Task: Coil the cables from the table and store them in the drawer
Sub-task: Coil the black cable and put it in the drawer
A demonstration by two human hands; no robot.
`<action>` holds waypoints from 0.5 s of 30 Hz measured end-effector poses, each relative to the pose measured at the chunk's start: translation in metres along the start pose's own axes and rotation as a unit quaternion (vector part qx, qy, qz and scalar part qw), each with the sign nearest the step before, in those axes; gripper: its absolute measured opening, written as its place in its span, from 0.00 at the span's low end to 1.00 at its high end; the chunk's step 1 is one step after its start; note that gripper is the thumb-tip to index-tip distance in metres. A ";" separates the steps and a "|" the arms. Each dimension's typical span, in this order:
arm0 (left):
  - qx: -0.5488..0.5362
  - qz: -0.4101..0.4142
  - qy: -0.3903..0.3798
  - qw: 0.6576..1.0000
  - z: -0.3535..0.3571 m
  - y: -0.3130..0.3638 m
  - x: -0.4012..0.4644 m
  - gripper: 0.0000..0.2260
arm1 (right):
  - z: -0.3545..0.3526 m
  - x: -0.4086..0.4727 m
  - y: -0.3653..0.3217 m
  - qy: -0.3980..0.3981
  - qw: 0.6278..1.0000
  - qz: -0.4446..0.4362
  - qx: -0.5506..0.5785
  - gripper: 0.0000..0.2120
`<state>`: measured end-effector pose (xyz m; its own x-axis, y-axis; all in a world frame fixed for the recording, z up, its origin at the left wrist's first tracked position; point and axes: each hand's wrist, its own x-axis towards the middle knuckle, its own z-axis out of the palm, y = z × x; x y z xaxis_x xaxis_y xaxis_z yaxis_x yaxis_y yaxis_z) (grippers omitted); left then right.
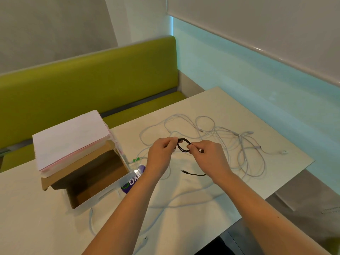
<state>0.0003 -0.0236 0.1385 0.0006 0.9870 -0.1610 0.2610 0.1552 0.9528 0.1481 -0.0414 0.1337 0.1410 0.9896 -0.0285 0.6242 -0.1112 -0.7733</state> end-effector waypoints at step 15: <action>-0.182 -0.118 -0.039 0.976 -0.007 -0.004 0.005 0.07 | 0.000 0.005 -0.002 -0.029 0.997 -0.012 -0.063 0.13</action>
<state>-0.0076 -0.0190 0.1354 0.0588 0.9182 -0.3917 -0.0969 0.3958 0.9132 0.1472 -0.0358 0.1353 0.0826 0.9952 -0.0516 0.7193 -0.0953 -0.6881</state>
